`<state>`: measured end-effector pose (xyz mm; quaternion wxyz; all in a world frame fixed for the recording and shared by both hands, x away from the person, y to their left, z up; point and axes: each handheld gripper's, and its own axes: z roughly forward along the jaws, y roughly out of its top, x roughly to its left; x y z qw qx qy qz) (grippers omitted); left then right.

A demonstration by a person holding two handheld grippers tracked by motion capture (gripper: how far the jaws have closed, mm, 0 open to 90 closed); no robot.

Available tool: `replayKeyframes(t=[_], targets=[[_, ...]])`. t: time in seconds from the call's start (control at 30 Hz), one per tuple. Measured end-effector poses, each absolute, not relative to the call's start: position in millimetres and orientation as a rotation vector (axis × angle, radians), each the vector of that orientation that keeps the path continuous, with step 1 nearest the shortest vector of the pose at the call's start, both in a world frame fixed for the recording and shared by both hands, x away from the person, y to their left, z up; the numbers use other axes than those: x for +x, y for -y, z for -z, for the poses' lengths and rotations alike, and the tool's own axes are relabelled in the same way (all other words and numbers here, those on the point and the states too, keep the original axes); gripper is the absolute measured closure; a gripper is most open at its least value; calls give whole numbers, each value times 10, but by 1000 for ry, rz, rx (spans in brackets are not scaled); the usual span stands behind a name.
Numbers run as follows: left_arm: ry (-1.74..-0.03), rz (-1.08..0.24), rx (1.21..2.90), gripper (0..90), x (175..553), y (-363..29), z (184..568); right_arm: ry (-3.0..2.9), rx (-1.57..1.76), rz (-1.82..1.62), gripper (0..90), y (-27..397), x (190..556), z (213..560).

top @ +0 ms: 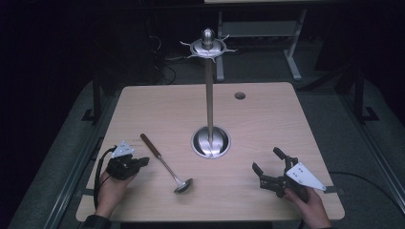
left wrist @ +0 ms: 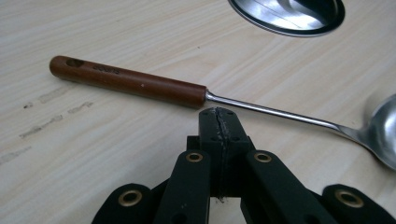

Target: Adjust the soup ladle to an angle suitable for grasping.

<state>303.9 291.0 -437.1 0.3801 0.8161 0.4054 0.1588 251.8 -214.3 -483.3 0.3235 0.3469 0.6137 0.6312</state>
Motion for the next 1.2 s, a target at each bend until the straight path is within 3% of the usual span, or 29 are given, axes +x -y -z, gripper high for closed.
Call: replayKeyframes(t=[1.2], targets=[[-1075, -448, 2128, 899, 3498, -2711, 4526, -1609, 911, -1658, 63, 2144, 2505, 4833]])
